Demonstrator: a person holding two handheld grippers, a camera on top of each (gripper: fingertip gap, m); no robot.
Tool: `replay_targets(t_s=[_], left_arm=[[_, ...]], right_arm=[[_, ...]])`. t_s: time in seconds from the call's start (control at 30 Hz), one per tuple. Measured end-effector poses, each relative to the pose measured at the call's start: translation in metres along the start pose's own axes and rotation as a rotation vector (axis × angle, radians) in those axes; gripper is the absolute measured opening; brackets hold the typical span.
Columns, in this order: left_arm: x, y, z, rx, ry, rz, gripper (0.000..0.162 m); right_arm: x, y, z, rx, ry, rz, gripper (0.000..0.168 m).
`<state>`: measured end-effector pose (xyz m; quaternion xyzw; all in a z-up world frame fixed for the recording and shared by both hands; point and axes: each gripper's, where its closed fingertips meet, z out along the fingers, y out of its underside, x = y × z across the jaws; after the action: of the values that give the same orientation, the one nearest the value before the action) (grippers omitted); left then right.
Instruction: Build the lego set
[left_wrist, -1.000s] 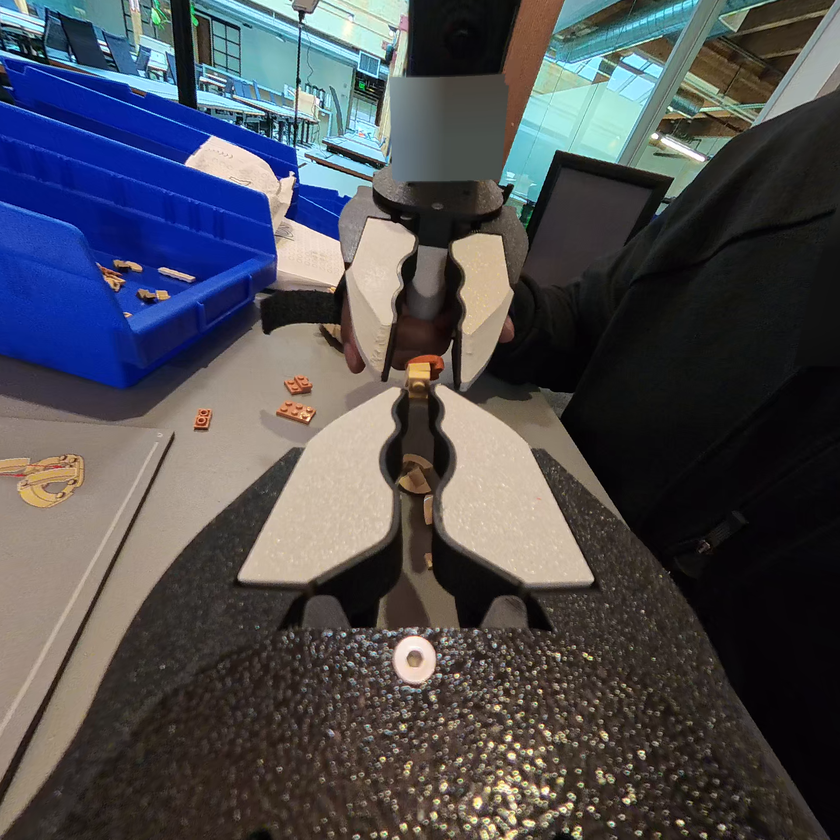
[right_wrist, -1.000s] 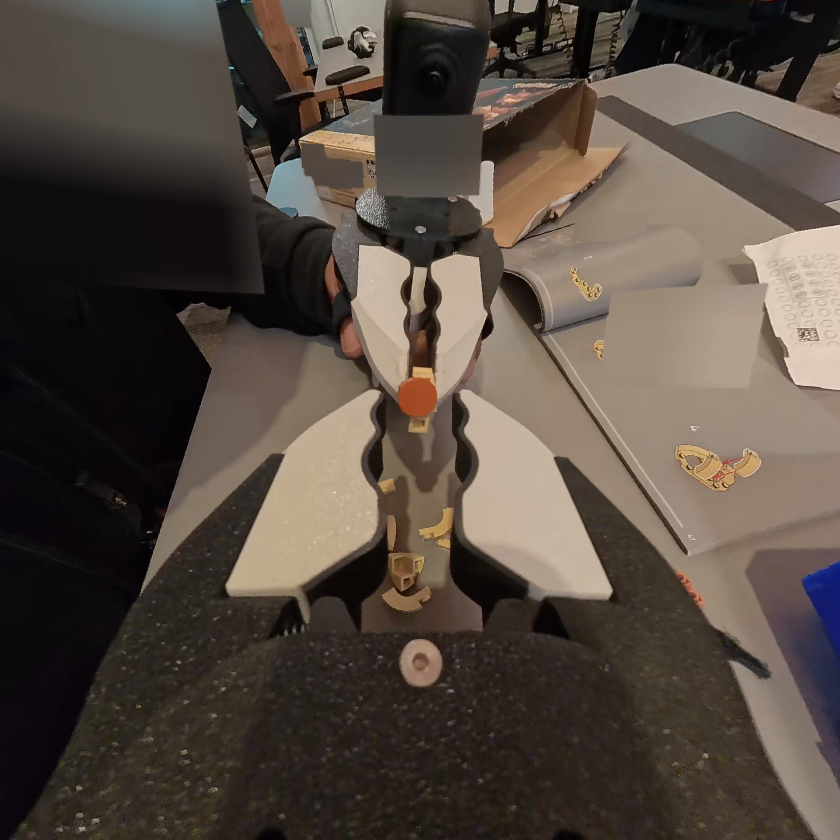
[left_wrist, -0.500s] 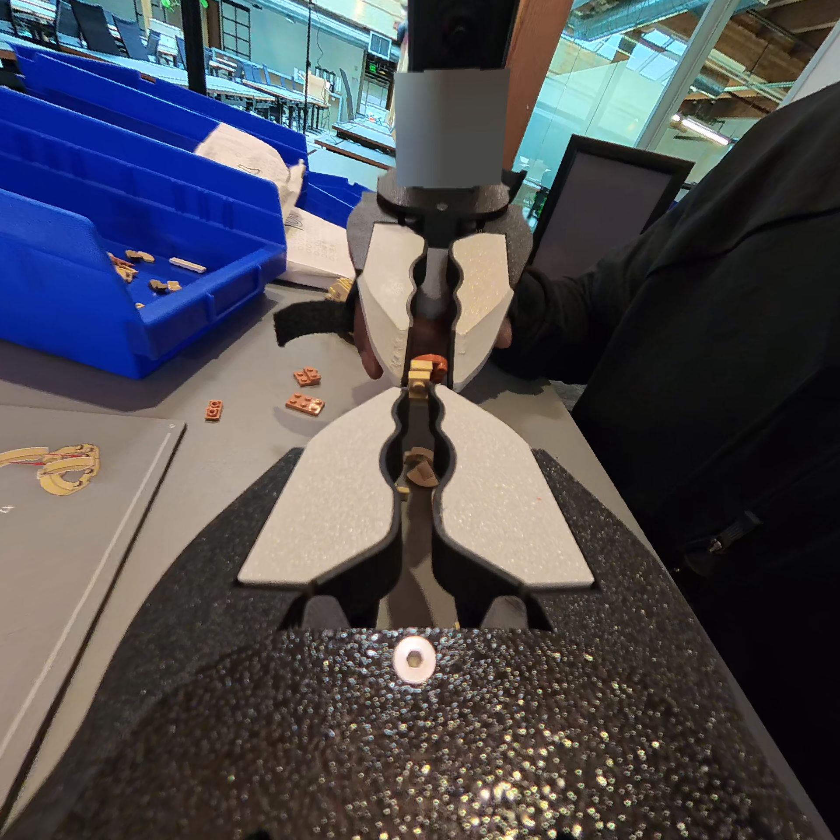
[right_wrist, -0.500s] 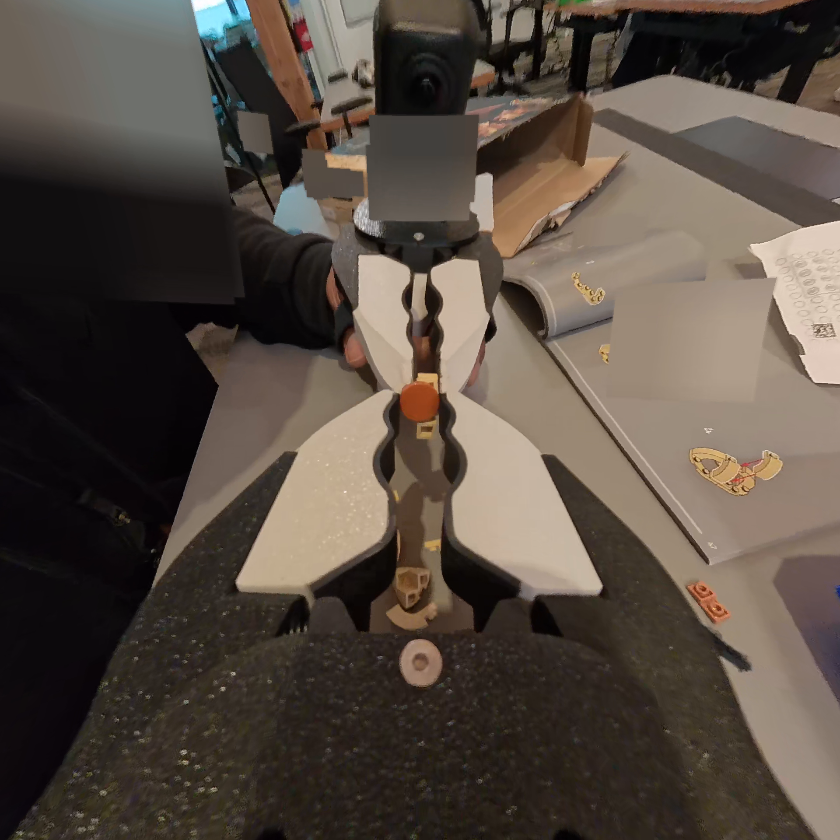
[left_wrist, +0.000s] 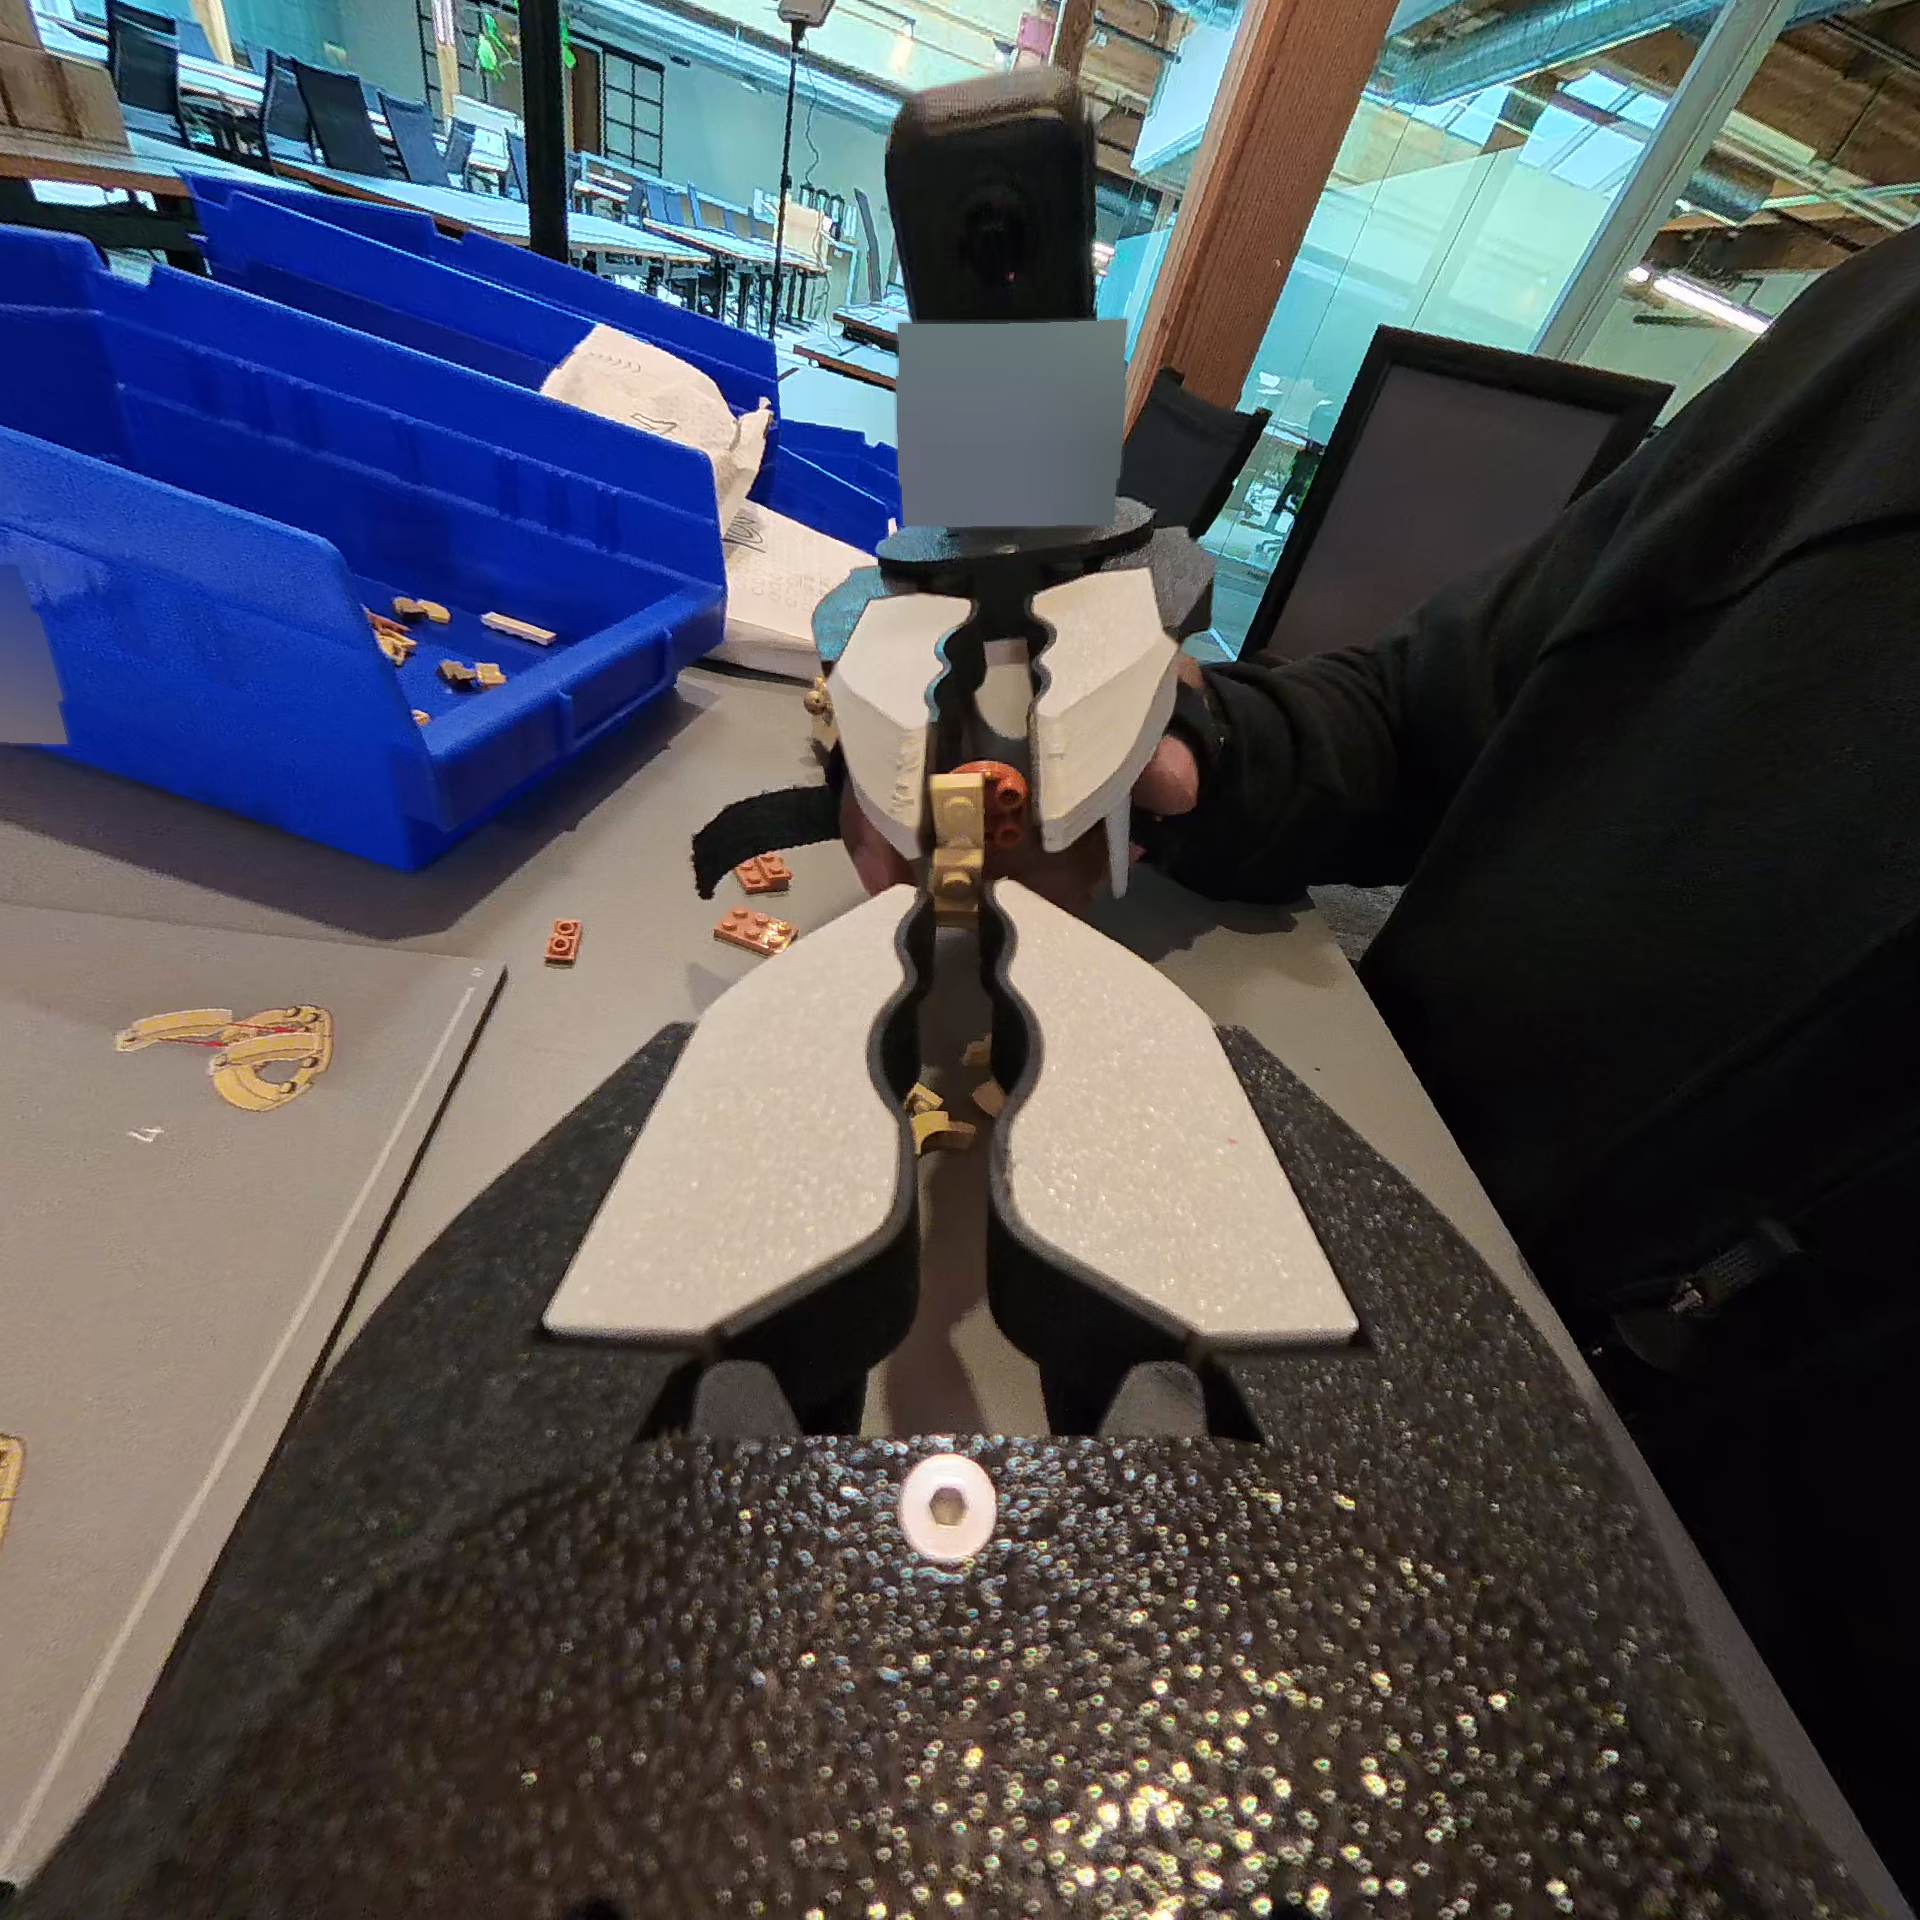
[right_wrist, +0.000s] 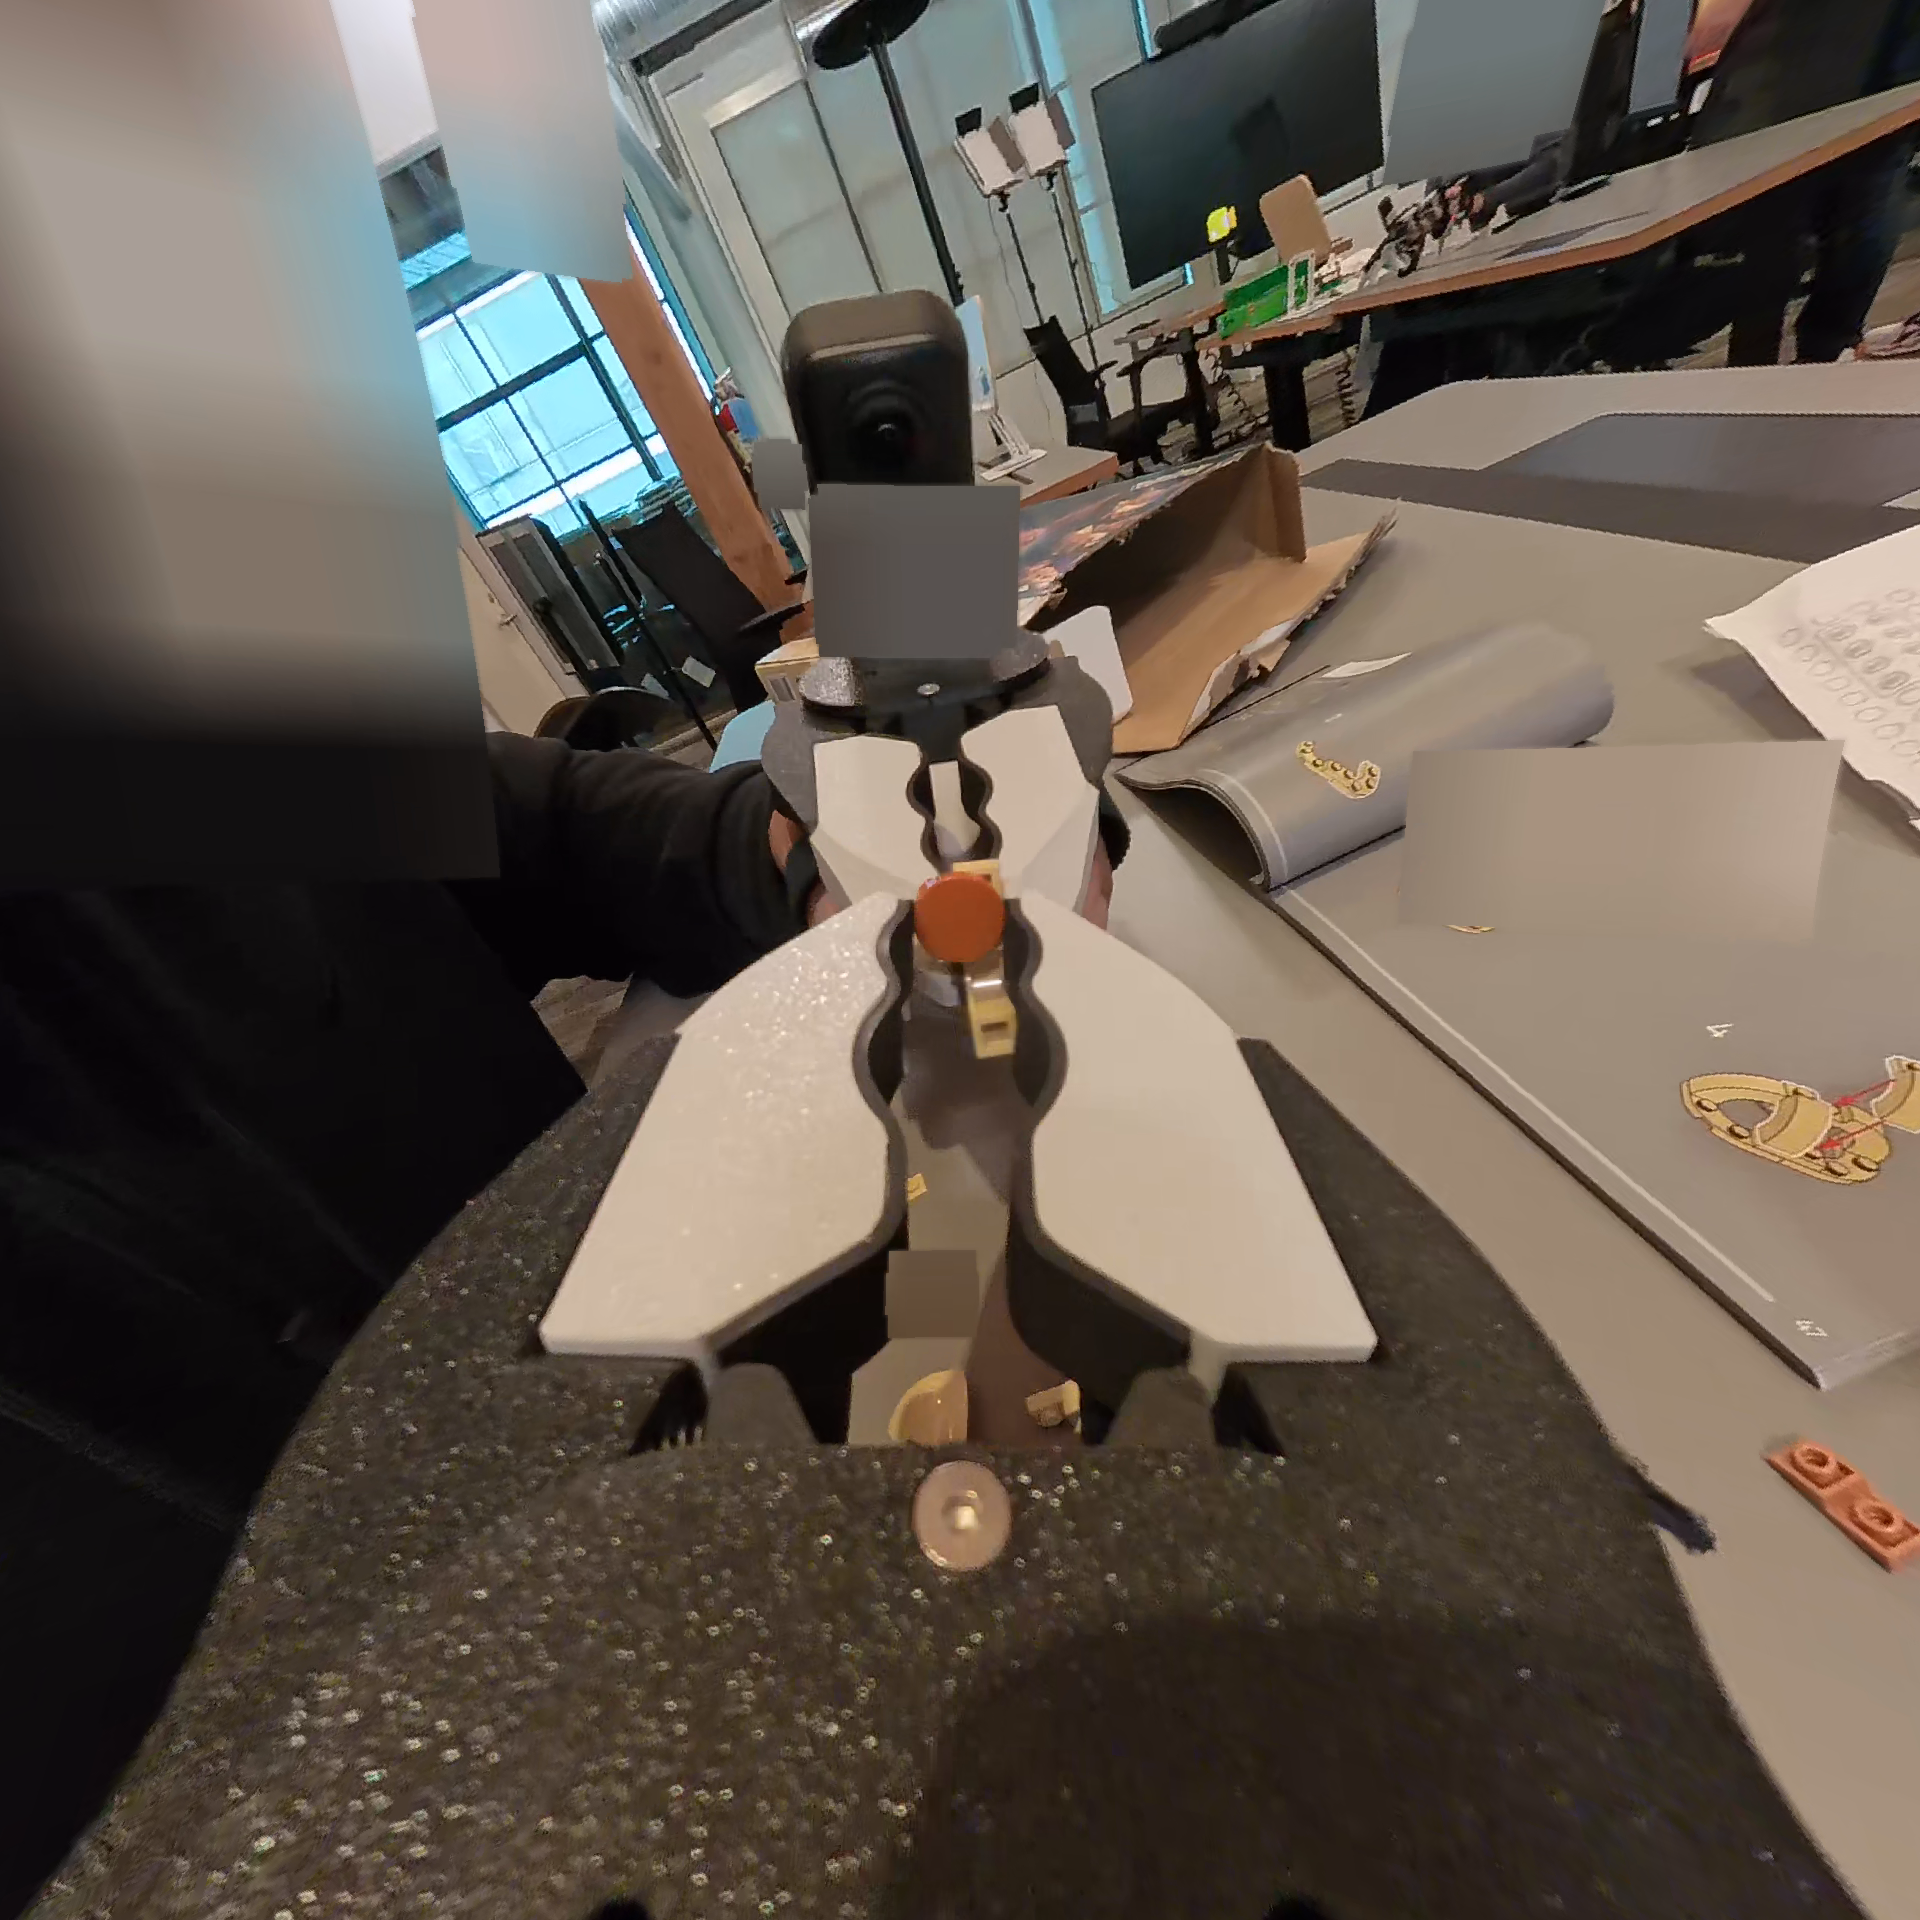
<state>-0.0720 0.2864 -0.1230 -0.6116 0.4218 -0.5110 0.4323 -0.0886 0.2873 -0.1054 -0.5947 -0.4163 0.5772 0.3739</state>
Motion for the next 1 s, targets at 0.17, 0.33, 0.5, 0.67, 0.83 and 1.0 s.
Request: replay_targets(t_s=[0.17, 0.33, 0.5, 0.67, 0.83, 1.0], left_arm=[[-0.001, 0.0, 0.0, -0.013, -0.016, 0.014, 0.007], [-0.002, 0.002, -0.001, -0.031, -0.022, 0.017, 0.007], [-0.002, 0.005, -0.001, -0.079, -0.034, 0.051, 0.007], [-0.002, 0.009, -0.002, -0.142, -0.064, 0.109, 0.007], [-0.002, 0.011, -0.004, -0.195, -0.079, 0.144, 0.007], [0.001, 0.01, -0.006, -0.212, -0.06, 0.14, 0.007]], right_arm=[[0.002, 0.0, 0.001, 0.017, 0.008, 0.009, 0.016], [0.001, 0.003, 0.003, 0.013, 0.02, -0.014, 0.016], [0.001, 0.006, 0.004, -0.026, 0.04, -0.062, 0.016], [0.001, 0.009, 0.004, -0.06, 0.057, -0.104, 0.016], [0.0, 0.011, 0.005, -0.057, 0.04, -0.08, 0.016], [-0.004, 0.01, 0.006, -0.039, 0.0, -0.034, 0.016]])
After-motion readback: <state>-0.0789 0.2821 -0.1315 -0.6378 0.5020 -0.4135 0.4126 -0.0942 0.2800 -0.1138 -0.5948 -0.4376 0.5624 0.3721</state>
